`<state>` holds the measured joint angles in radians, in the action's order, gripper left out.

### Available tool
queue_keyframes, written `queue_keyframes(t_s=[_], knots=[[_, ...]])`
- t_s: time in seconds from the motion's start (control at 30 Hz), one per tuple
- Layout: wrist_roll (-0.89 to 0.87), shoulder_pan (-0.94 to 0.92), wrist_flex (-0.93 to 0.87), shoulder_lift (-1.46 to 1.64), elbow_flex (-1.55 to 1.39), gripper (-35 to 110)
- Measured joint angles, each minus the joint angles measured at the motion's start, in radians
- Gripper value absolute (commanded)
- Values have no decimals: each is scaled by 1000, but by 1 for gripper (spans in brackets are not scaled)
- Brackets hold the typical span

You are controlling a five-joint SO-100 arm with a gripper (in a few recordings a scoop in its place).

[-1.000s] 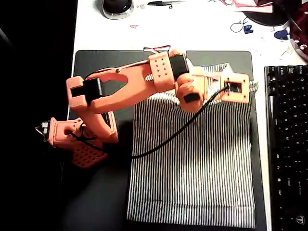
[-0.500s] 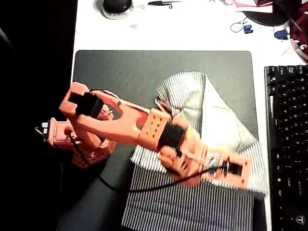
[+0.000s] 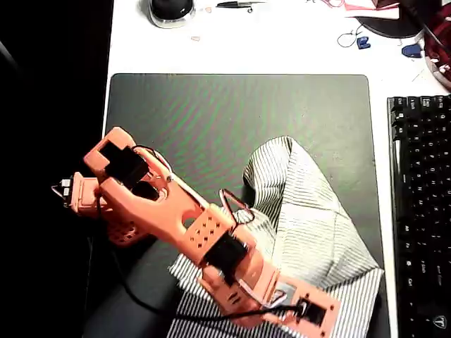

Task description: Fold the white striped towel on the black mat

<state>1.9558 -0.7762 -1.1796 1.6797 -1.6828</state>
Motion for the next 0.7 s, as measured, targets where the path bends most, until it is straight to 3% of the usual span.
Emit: queue_keyframes(t_s=[0.13, 0.23, 0.37, 0.5, 0.7], knots=[[48, -67, 137, -52, -69, 22], [57, -78, 150, -60, -77, 23], [37, -72, 31, -21, -48, 22], [-107, 2, -103, 78, -3, 22], [-505, 275, -238, 276, -15, 21]])
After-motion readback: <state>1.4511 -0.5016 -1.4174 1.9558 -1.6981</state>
